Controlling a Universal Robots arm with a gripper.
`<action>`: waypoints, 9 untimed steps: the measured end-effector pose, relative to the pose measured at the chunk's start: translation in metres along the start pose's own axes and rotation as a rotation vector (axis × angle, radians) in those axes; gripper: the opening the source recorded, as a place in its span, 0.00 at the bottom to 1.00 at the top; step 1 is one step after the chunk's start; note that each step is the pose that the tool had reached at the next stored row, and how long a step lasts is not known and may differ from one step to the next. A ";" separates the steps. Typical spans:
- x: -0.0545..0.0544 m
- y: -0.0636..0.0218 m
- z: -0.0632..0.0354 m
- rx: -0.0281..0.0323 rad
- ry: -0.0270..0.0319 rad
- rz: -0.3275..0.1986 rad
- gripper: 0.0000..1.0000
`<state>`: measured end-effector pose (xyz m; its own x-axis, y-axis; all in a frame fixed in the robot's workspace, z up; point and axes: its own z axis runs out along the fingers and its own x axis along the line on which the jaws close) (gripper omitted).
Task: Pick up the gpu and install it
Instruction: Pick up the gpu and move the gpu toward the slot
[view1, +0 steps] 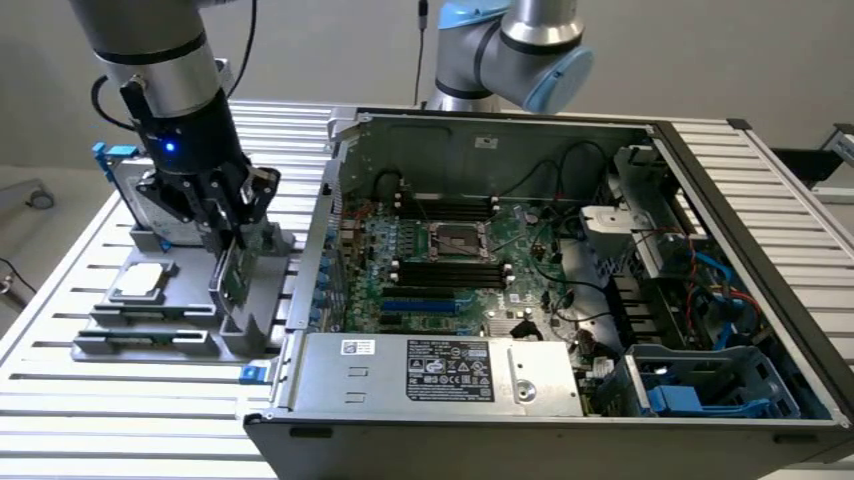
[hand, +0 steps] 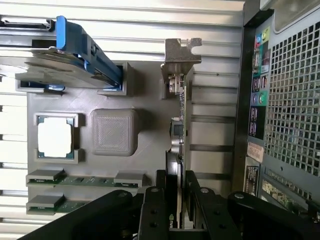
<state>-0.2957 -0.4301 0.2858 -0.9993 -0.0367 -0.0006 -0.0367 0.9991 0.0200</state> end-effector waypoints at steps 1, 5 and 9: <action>0.000 0.0001 -0.0045 0.0000 -0.0001 0.000 0.27; 0.000 0.0005 -0.0227 0.0000 -0.0001 0.000 0.27; -0.001 0.0007 -0.0407 0.0000 0.0000 0.000 0.27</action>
<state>-0.2949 -0.4302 0.3265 -0.9993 -0.0369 -0.0007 -0.0369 0.9991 0.0200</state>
